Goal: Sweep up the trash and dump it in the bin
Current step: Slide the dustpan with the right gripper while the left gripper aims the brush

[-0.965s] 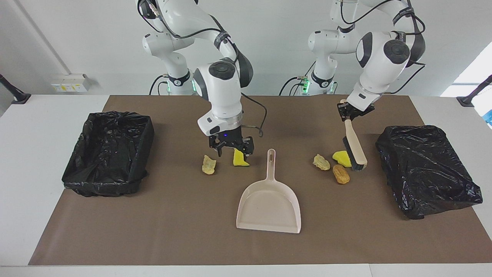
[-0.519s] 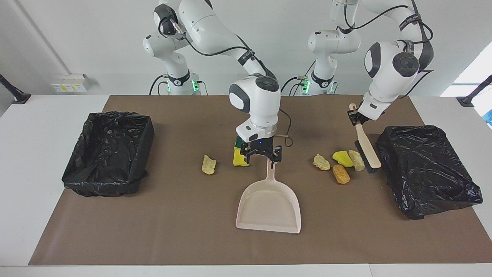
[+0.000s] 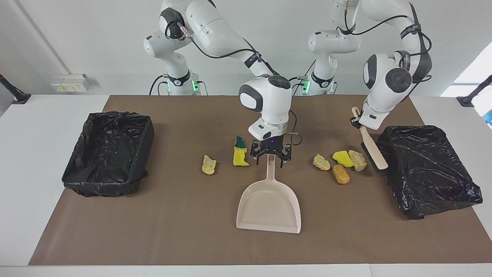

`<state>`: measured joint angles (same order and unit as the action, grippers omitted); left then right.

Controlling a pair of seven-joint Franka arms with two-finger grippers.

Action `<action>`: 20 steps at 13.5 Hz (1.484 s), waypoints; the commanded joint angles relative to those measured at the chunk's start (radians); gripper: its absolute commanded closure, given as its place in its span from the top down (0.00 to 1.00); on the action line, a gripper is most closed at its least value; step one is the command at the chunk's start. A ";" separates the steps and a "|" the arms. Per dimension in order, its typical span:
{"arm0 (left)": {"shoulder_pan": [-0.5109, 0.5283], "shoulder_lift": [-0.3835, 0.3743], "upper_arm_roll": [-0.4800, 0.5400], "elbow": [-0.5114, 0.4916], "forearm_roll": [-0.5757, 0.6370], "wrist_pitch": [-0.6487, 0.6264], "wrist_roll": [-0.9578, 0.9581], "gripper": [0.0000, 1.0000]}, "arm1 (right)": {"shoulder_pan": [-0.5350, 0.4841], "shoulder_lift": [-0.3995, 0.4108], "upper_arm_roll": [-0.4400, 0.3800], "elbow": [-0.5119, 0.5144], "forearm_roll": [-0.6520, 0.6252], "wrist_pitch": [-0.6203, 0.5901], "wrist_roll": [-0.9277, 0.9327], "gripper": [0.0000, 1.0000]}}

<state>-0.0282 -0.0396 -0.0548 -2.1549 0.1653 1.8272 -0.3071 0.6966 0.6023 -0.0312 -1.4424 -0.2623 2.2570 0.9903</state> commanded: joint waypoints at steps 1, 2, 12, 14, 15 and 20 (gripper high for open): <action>-0.022 -0.017 -0.007 -0.069 0.023 0.047 -0.053 0.00 | -0.006 0.010 0.013 0.005 -0.005 0.016 -0.024 0.78; -0.022 -0.019 -0.007 -0.072 0.023 0.061 -0.053 0.00 | -0.003 0.011 0.014 0.003 -0.005 0.016 -0.024 0.77; -0.095 -0.013 -0.011 -0.068 -0.108 0.089 -0.038 0.00 | -0.017 -0.039 0.022 -0.013 0.001 -0.065 -0.229 0.00; -0.098 -0.005 -0.011 -0.056 -0.109 0.087 -0.047 0.00 | -0.034 -0.076 0.024 -0.013 0.052 -0.109 -0.350 0.00; -0.096 -0.003 -0.010 -0.040 -0.109 0.086 -0.050 0.00 | -0.035 -0.090 0.022 -0.016 0.075 -0.135 -0.411 0.00; -0.036 0.001 -0.005 -0.048 -0.110 0.160 -0.024 0.00 | -0.071 -0.223 0.024 -0.131 0.188 -0.188 -0.767 0.00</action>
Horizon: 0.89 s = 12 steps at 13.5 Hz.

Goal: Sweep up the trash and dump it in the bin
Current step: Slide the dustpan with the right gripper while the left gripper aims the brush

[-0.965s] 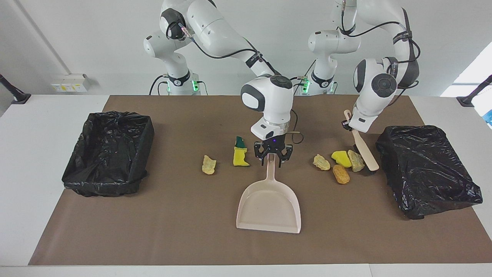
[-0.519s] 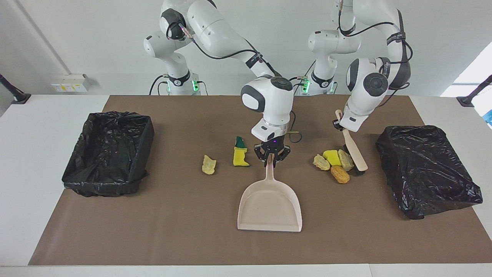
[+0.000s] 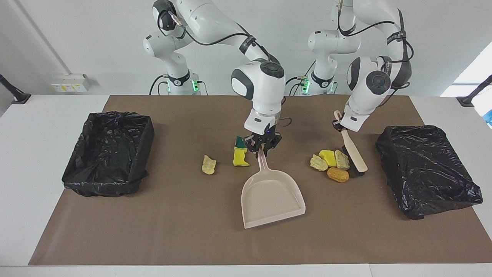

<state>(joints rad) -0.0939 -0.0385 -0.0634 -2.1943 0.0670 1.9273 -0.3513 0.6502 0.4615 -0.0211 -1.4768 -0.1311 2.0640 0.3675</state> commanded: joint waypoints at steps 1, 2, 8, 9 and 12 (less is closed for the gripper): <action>0.031 0.000 0.004 -0.024 -0.012 0.125 0.035 0.00 | -0.033 -0.107 0.013 -0.124 0.088 0.001 -0.235 0.00; 0.033 0.002 0.004 -0.025 -0.010 0.154 0.055 0.00 | -0.041 -0.124 0.013 -0.140 0.097 -0.014 -0.315 0.00; 0.020 0.012 0.000 -0.051 -0.010 0.142 0.094 0.00 | -0.092 -0.146 0.012 -0.163 0.097 -0.094 -0.873 0.00; 0.005 0.009 -0.001 -0.058 -0.010 0.141 0.098 0.00 | -0.107 -0.146 0.012 -0.172 0.097 -0.094 -0.966 0.00; -0.036 0.005 -0.001 -0.067 -0.012 0.141 0.095 0.00 | -0.165 -0.146 0.012 -0.192 0.097 -0.085 -1.320 0.00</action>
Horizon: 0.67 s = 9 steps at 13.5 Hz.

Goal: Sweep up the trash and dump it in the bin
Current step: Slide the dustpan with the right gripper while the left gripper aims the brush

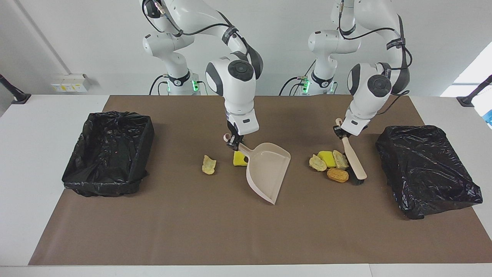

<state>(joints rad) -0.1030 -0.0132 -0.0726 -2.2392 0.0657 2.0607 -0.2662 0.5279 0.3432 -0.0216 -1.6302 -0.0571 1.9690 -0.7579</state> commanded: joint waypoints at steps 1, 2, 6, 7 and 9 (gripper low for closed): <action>-0.033 -0.022 0.008 -0.022 -0.010 0.003 0.009 0.00 | -0.052 -0.027 0.012 -0.054 0.023 0.020 -0.255 0.00; -0.047 -0.022 0.007 -0.022 -0.010 0.001 0.005 0.00 | -0.057 -0.033 0.014 -0.068 0.023 0.028 -0.286 0.00; -0.116 -0.024 0.007 -0.022 -0.052 0.003 -0.005 0.00 | -0.057 -0.013 0.014 -0.117 0.081 0.147 -0.317 0.00; -0.133 -0.024 0.007 -0.022 -0.059 0.003 -0.007 0.00 | -0.058 0.002 0.014 -0.120 0.097 0.174 -0.322 0.00; -0.179 -0.025 0.007 -0.020 -0.085 0.003 -0.007 0.00 | -0.054 0.016 0.012 -0.120 0.150 0.201 -0.337 0.00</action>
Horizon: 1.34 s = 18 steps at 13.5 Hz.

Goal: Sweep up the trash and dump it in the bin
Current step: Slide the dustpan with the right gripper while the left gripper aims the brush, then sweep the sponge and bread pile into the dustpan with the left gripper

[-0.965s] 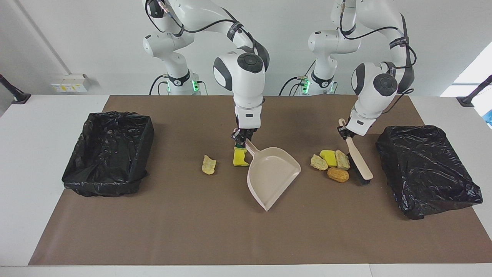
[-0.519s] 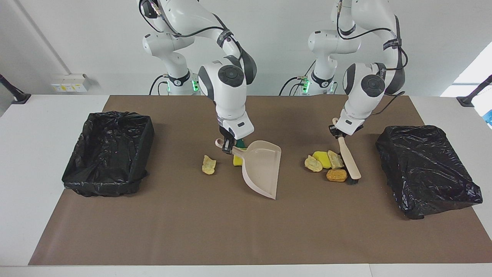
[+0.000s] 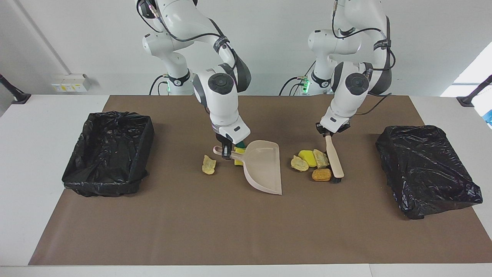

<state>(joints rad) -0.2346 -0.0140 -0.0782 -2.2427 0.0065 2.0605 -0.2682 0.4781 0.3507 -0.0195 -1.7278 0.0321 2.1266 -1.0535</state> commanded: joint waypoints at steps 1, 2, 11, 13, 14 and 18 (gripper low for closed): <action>-0.073 -0.027 0.012 -0.017 -0.045 0.004 -0.005 0.00 | -0.003 0.008 0.010 -0.022 0.075 0.049 -0.043 0.00; -0.106 -0.029 0.012 -0.017 -0.065 0.004 -0.005 0.00 | -0.001 0.008 0.012 -0.022 0.075 0.049 -0.043 0.00; -0.244 -0.015 0.012 0.037 -0.203 0.010 -0.014 0.00 | 0.005 0.016 0.012 -0.022 0.092 0.069 -0.040 0.00; -0.244 -0.003 0.012 0.066 -0.211 0.007 -0.052 0.00 | 0.005 0.016 0.012 -0.022 0.094 0.069 -0.040 0.00; -0.244 0.005 0.011 0.072 -0.211 0.009 -0.071 0.00 | 0.005 0.014 0.012 -0.022 0.094 0.069 -0.039 0.00; -0.223 -0.014 0.015 0.095 -0.235 -0.041 -0.080 0.00 | 0.005 0.016 0.012 -0.022 0.094 0.069 -0.039 0.00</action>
<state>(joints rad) -0.4616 -0.0207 -0.0760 -2.1796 -0.2040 2.0650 -0.3382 0.4835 0.3636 -0.0114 -1.7397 0.0957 2.1697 -1.0639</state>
